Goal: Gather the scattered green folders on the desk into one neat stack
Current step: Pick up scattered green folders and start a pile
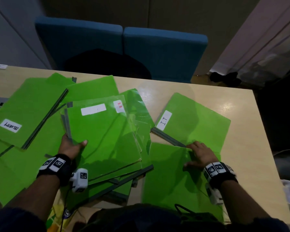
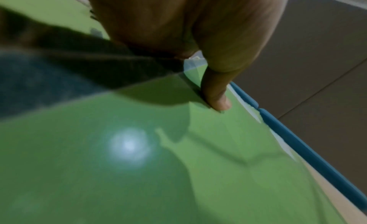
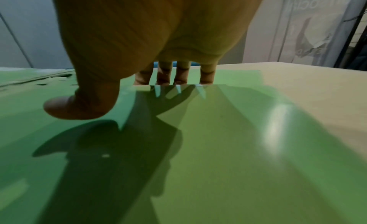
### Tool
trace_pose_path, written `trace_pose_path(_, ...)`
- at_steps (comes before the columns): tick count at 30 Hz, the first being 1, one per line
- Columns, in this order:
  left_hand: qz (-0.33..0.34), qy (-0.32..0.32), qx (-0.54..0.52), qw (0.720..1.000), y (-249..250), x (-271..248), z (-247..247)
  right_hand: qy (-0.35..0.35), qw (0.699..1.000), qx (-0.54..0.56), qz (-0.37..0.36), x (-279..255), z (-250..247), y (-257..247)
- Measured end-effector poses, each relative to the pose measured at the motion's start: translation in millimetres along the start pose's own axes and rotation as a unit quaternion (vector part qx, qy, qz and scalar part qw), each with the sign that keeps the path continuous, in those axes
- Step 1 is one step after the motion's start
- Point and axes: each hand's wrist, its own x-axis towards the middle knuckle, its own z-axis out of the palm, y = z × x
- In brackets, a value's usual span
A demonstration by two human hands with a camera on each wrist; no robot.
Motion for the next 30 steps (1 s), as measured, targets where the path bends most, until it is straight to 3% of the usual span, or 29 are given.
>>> trace_pose_path(8, -0.009, -0.005, -0.009, 1.0, -2.6, 2.3, 6.1, 0.031, 0.999, 0.003, 0.013, -4.7, -0.2, -18.6)
trace_pose_path(12, -0.011, 0.0, -0.005, 1.0, -4.4, 3.2, 6.4, 0.022, 0.998, 0.063, 0.007, -16.5, -7.2, -21.0)
trace_pose_path(16, -0.01, -0.007, 0.002, 1.0, -3.1, 1.8, 5.0, 0.041, 0.98, 0.19, 0.035, -23.2, -10.9, -7.3)
trace_pose_path(20, -0.002, -0.008, 0.008, 1.0, -2.2, 2.4, 3.5, 0.066, 0.973, 0.22, -0.001, -29.7, -34.0, 9.3)
trace_pose_path(22, 0.0, -0.008, 0.006, 1.0, -2.7, 2.2, 4.0, 0.1, 0.953, 0.286, 0.004, -29.5, -49.7, 22.5)
trace_pose_path(25, -0.003, -0.009, -0.002, 1.0, -3.0, 1.9, 4.5, 0.19, 0.883, 0.43, -0.009, -29.5, -75.5, 44.1)
trace_pose_path(28, -0.005, -0.012, -0.005, 1.0, -3.7, 2.2, 4.3, 0.252, 0.83, 0.498, 0.016, -23.9, -99.7, 59.0)
trace_pose_path(30, -0.005, -0.012, -0.01, 1.0, -3.9, 2.0, 5.0, 0.298, 0.814, 0.496, 0.055, -10.8, -114.8, 71.0)
